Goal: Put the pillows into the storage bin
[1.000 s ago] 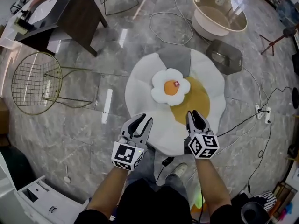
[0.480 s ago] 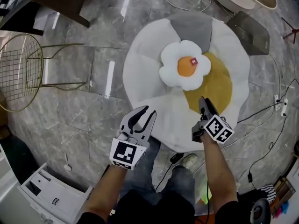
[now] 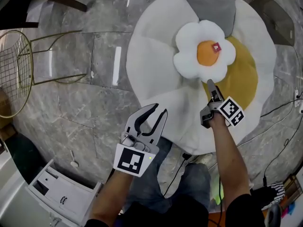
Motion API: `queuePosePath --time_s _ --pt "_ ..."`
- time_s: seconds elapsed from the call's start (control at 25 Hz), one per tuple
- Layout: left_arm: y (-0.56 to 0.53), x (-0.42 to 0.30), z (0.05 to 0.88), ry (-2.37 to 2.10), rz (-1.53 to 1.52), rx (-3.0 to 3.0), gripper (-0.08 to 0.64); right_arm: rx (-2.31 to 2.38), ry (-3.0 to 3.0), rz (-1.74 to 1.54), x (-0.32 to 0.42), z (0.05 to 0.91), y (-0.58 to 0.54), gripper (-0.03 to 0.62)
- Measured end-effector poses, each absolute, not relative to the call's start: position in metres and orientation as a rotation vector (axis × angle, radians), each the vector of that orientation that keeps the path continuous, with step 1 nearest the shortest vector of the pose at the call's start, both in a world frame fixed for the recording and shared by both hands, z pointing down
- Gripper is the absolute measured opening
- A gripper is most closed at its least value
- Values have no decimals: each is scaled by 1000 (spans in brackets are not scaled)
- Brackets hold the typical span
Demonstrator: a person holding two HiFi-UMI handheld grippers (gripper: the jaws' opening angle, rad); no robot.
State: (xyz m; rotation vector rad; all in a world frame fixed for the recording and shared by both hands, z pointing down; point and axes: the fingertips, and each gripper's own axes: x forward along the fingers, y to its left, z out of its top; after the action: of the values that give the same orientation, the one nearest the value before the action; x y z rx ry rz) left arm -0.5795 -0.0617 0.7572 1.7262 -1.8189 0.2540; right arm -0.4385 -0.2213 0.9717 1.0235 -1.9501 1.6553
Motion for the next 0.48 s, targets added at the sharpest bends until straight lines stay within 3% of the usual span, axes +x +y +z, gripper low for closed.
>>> queuePosePath --time_s 0.2,0.48 --pt "-51 -590 780 -1822 250 1693 104 1086 -1866 1771 -447 1009 -226 356" --pt "-44 -601 808 -1827 242 1644 104 1164 -1784 1932 -455 1043 -234 371"
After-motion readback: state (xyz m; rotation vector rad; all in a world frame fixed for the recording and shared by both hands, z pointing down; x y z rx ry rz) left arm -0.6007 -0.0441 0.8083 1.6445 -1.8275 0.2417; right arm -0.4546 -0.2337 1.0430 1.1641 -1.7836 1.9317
